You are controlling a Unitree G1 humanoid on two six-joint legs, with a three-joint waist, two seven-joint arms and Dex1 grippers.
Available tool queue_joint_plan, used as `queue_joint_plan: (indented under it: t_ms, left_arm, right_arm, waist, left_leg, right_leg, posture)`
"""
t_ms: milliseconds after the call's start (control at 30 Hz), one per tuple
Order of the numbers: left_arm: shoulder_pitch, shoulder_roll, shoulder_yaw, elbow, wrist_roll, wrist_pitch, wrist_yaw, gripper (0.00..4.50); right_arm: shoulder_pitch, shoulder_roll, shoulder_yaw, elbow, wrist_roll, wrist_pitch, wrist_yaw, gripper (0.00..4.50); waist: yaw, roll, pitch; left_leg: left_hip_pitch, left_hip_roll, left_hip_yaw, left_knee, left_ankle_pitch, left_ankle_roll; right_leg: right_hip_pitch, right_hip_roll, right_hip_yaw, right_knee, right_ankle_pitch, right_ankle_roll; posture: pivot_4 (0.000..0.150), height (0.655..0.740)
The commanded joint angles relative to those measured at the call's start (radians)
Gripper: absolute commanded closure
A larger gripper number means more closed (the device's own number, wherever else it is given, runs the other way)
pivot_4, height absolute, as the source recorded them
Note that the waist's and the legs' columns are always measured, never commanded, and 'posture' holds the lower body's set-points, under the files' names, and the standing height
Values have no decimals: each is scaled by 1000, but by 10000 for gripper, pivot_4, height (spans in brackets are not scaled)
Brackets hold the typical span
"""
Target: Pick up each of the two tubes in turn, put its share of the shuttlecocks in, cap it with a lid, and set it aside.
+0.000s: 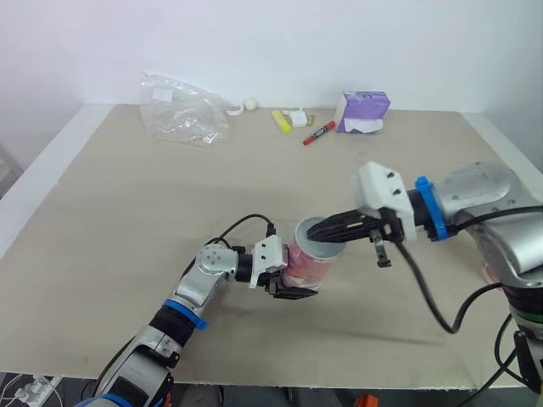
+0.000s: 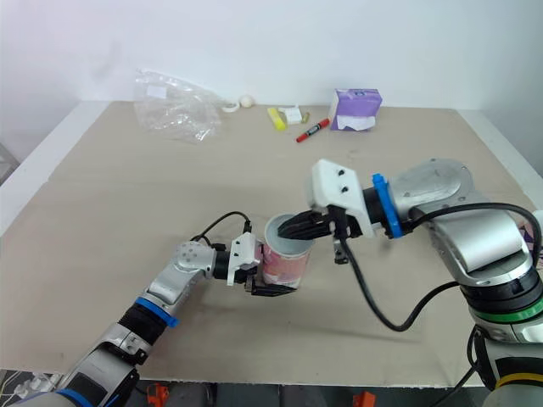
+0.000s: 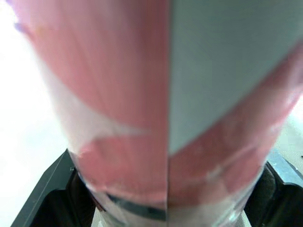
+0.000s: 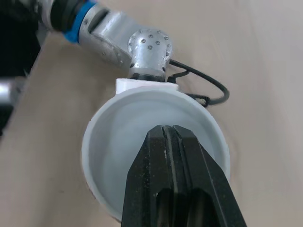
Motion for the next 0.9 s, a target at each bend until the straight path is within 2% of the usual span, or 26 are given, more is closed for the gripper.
queue_joint_plan:
  t_ms: [33,133,267,400,433,500,633,867,900]
  left_arm:
    - [4,18,12,25,15,18,13,9056]
    - [-6,17,12,33,13,15,7,9056]
    - [-21,16,14,47,11,8,2,9056]
    - [-35,17,27,32,-26,38,-29,9056]
    - [-37,22,25,27,-26,27,-35,9056]
    - [-37,29,26,14,-24,15,-47,992]
    - [-40,33,34,-26,-41,21,-59,0]
    - [-39,50,50,-64,-45,11,-61,0]
    - [-35,61,53,-77,-46,12,-67,0]
  right_arm:
    - [24,-65,-216,16,109,63,-11,43718]
    - [140,-99,-366,-6,173,104,-15,43718]
    - [340,-65,-531,-77,227,118,-65,43718]
    - [608,51,-539,-204,150,-24,-127,43718]
    - [665,84,-524,-222,141,-39,-147,43718]
    - [741,117,-487,-232,87,-98,-172,45000]
    - [821,174,-384,-193,-16,-236,-202,32282]
    - [837,239,-258,-116,-104,-381,-232,778]
    - [836,250,-243,-106,-111,-396,-236,93]
  waist:
    - [1,0,0]
    - [1,-1,1]
    - [0,-1,1]
    - [-1,-3,1]
    - [-5,2,4]
    - [-8,0,6]
    - [-11,-3,8]
    - [-9,-4,9]
    - [-10,-4,9]
  left_leg:
    - [-2,0,-1,0,0,0]
    - [-2,0,-1,-1,0,0]
    - [-2,0,-1,-1,0,0]
    - [-1,0,-1,0,0,1]
    - [-1,0,-1,0,0,1]
    - [-2,-1,1,1,1,1]
    - [-3,-1,1,0,1,0]
    - [-4,-1,1,-1,0,-1]
    - [-4,-1,0,-1,0,-1]
  right_leg:
    - [-1,0,0,0,0,0]
    - [-1,0,0,0,-2,0]
    - [-1,0,0,0,-1,0]
    - [0,1,0,0,-1,1]
    - [0,1,0,0,-1,1]
    - [-2,1,3,0,0,2]
    - [-2,1,3,0,0,1]
    - [-2,1,3,0,-2,1]
    - [-2,1,3,0,-2,1]
  posture:
    - [1500,7400]
    - [1500,7400]
    - [1500,7400]
    - [1500,7400]
    - [1500,7400]
    - [1500,7400]
    - [1500,7400]
    - [1500,7400]
    - [1500,7400]
